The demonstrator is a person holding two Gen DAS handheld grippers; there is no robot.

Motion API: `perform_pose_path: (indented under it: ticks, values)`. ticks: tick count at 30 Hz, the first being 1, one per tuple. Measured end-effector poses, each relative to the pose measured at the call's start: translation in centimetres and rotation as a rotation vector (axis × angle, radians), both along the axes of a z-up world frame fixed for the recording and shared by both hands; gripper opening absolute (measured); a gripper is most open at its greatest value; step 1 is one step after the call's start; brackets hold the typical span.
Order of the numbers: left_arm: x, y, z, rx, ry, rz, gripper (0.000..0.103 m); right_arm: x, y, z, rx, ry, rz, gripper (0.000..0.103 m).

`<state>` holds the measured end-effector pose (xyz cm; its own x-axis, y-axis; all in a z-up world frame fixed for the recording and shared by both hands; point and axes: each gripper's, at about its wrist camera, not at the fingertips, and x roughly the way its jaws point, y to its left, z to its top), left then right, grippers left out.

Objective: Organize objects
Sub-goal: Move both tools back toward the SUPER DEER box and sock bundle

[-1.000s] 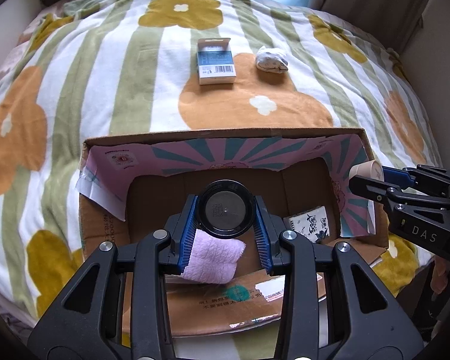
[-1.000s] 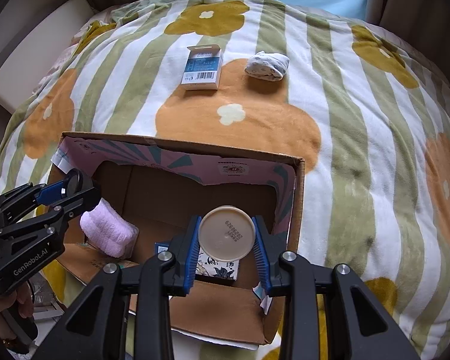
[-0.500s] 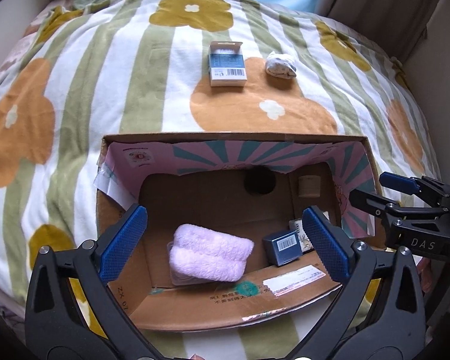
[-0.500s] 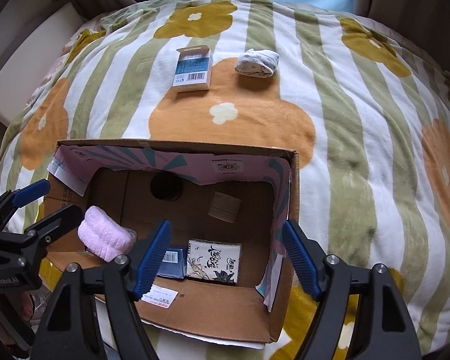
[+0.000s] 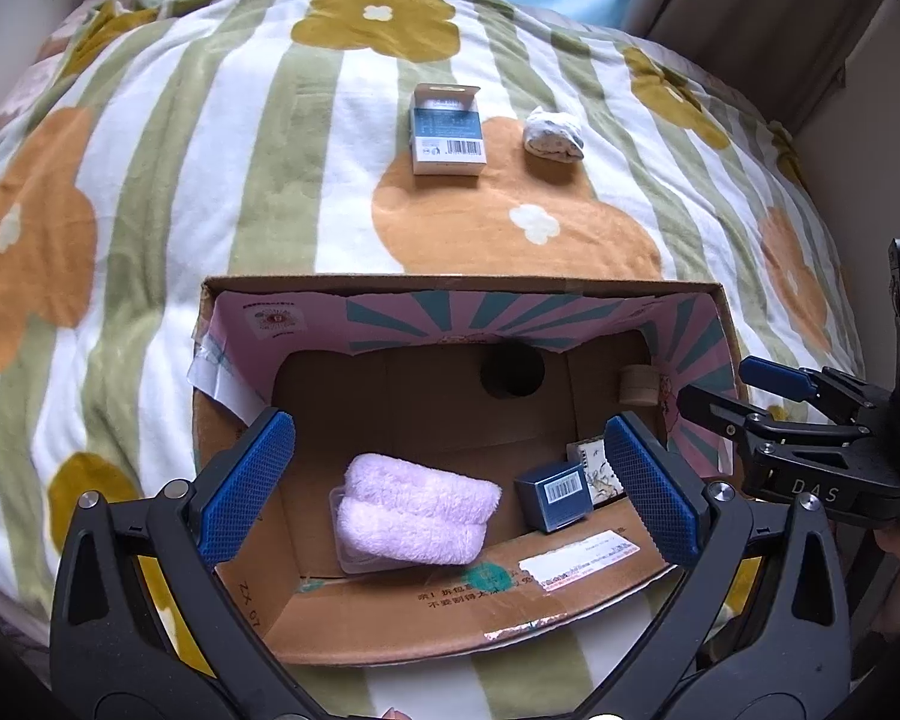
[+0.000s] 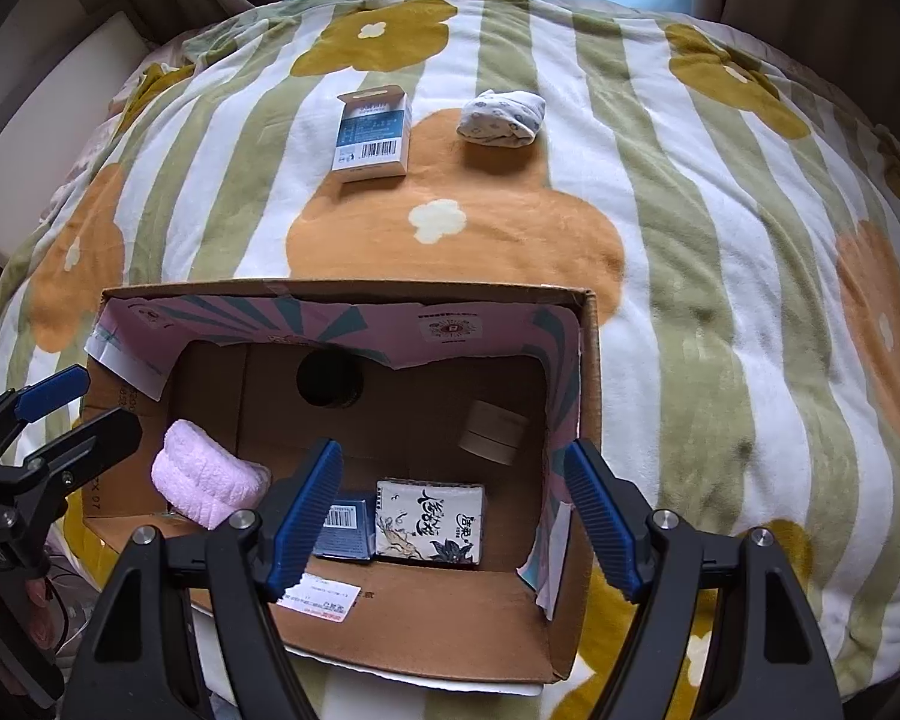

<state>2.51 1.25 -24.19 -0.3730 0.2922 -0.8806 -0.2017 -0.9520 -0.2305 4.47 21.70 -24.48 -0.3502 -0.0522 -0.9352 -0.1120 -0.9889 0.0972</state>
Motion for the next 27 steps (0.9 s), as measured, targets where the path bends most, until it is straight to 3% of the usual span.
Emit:
perform_pose_path:
  ticks: [5,10,19,22,27]
  values:
    - [-0.8,-0.2,0.6,-0.003,-0.005,-0.011,0.103,-0.7,-0.2,0.2,0.000,-0.004,-0.013,0.073]
    - [-2.5,-0.9,1.8,-0.011,0.003,-0.015,0.103,-1.6,-0.3,1.0,-0.012,0.008,-0.029,0.099]
    - [-7.5,-1.7,5.0,-0.024,0.054,-0.007,0.103,-4.5,0.5,4.2,-0.014,0.093,-0.072,0.100]
    - [-10.1,-1.5,6.1,-0.045,0.087,-0.017,0.103,-6.4,1.3,5.3,-0.034,0.107,-0.080,0.100]
    - [-14.4,-0.1,6.7,-0.043,0.095,-0.063,0.103,-10.3,2.2,6.9,0.016,0.125,-0.045,0.100]
